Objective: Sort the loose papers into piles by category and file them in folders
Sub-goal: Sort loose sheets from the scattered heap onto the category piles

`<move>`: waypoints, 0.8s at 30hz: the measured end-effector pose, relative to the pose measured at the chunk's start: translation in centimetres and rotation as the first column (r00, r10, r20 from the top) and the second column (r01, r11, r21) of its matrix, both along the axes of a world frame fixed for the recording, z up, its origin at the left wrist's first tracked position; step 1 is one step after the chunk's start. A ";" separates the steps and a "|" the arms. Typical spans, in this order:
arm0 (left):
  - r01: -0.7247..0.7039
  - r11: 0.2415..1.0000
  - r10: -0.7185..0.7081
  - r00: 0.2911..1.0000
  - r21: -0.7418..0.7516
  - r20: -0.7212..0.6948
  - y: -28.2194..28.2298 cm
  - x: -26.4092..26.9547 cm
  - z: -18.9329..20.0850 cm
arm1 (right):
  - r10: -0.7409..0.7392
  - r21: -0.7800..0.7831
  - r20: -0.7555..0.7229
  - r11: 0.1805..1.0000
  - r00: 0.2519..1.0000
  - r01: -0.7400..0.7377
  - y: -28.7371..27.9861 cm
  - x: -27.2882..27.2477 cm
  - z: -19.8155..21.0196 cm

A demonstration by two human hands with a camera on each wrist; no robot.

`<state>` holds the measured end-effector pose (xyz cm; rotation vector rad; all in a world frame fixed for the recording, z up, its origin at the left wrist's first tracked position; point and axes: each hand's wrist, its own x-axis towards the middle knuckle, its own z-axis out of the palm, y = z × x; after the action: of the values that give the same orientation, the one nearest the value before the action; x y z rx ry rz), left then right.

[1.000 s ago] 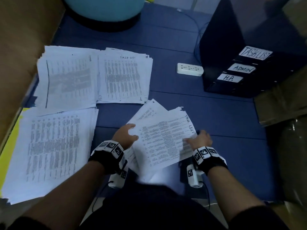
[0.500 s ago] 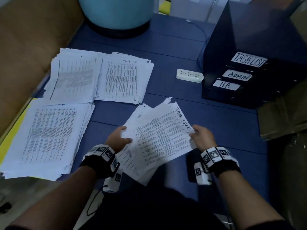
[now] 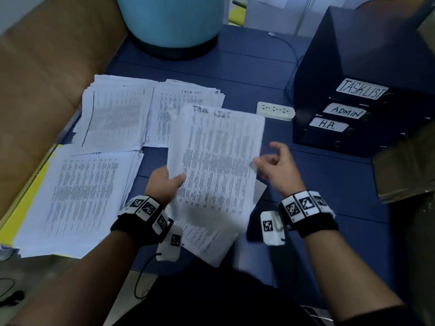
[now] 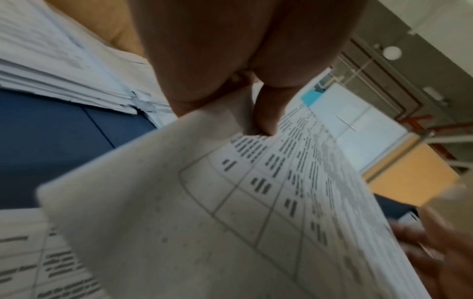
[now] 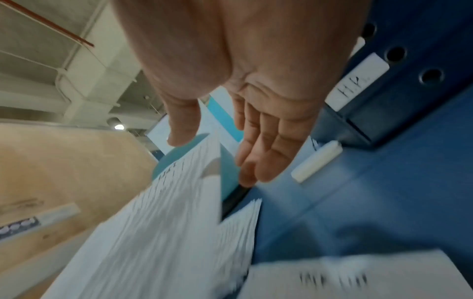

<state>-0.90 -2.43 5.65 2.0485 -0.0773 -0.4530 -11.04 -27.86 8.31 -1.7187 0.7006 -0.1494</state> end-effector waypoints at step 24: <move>-0.137 0.967 0.078 0.962 -0.216 -0.261 10.8 12.2 -1.9 | -0.139 0.051 -0.375 0.984 0.916 0.170 9.6 21.8 -7.5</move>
<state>11.29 8.35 3.75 1.7415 0.1294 -0.6022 10.72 -18.24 0.77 -1.6266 1.1086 0.0996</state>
